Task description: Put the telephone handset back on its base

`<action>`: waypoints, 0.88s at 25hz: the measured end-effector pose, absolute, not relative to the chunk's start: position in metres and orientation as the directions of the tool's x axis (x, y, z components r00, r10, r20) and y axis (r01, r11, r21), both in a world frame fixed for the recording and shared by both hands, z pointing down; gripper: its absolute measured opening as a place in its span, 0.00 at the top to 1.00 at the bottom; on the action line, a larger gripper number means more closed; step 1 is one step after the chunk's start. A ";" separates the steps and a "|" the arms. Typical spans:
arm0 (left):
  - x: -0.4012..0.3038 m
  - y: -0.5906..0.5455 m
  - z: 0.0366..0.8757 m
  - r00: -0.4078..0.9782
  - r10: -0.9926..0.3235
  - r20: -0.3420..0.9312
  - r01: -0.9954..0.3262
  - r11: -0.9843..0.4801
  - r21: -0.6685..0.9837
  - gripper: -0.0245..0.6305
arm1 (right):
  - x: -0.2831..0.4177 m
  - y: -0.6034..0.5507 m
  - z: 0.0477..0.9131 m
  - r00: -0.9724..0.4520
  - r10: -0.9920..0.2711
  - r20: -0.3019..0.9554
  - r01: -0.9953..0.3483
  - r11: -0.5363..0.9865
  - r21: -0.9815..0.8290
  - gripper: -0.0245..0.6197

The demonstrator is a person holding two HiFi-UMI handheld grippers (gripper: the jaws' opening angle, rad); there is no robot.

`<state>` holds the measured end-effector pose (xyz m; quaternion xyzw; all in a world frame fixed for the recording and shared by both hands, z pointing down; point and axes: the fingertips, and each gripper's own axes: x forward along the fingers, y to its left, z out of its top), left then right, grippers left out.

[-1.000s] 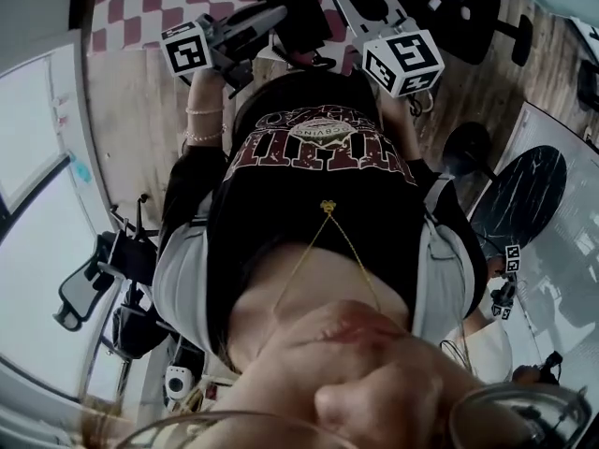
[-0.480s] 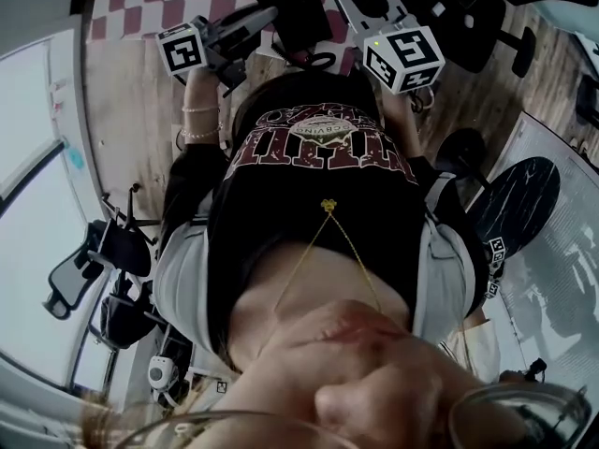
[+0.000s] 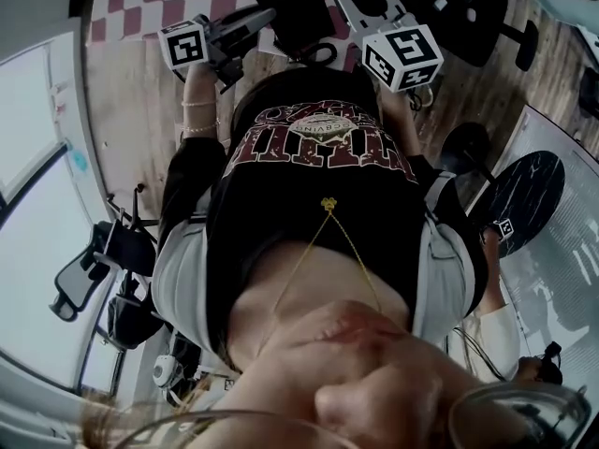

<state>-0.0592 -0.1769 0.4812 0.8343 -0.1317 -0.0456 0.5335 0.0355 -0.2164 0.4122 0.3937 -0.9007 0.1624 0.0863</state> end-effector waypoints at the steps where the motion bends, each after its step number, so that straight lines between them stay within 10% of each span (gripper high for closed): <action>1: -0.060 -0.177 0.485 0.961 -0.266 0.072 -0.176 -0.391 0.903 0.85 | 0.036 -0.216 0.413 -0.673 -0.683 0.285 -0.739 0.635 -0.225 0.93; 22: -0.062 -0.177 0.530 0.951 -0.275 0.143 -0.233 -0.332 0.914 0.85 | 0.036 -0.218 0.417 -0.678 -0.670 0.301 -0.733 0.642 -0.223 0.93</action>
